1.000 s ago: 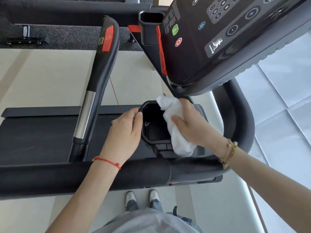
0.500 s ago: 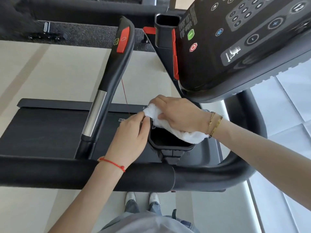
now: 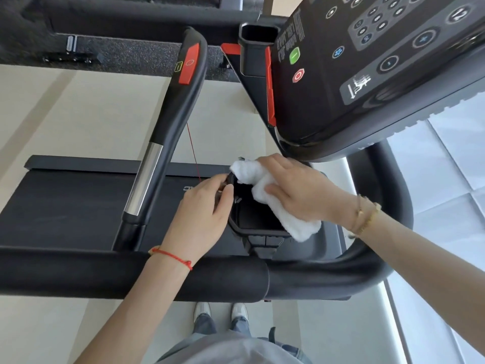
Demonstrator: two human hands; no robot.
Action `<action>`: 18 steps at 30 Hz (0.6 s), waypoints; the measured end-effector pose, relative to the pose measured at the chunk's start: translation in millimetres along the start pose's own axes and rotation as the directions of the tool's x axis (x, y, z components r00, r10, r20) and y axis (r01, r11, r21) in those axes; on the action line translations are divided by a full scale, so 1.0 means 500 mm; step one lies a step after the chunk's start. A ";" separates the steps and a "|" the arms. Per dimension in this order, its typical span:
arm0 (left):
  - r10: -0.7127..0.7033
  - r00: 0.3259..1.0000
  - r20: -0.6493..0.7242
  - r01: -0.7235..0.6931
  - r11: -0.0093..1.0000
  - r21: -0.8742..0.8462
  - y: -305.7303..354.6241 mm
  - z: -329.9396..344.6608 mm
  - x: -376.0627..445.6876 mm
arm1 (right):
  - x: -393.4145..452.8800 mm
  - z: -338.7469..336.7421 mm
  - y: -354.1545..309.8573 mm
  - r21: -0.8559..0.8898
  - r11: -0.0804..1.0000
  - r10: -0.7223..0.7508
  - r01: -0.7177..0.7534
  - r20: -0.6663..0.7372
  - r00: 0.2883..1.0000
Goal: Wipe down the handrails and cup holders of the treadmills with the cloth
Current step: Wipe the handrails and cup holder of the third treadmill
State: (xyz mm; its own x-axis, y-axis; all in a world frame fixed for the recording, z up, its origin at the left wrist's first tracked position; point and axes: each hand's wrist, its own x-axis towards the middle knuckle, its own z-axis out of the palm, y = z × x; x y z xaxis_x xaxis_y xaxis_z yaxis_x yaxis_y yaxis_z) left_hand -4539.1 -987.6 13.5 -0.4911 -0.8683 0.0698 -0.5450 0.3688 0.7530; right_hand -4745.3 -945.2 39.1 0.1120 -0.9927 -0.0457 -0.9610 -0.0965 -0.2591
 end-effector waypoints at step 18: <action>0.028 1.000 0.013 -0.028 1.000 -0.005 -0.010 0.001 -0.001 | -0.160 0.041 -0.094 0.500 0.789 0.434 -0.356 -0.043 0.900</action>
State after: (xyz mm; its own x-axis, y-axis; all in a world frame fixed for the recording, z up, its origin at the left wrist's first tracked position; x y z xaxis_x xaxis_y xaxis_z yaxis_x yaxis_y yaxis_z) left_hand -4536.6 -988.9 9.6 -0.5147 -0.8534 0.0821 -0.5277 0.3909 0.7541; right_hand -4704.1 -859.7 34.9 -0.3266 -0.9385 -0.1124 -0.6721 0.3142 -0.6705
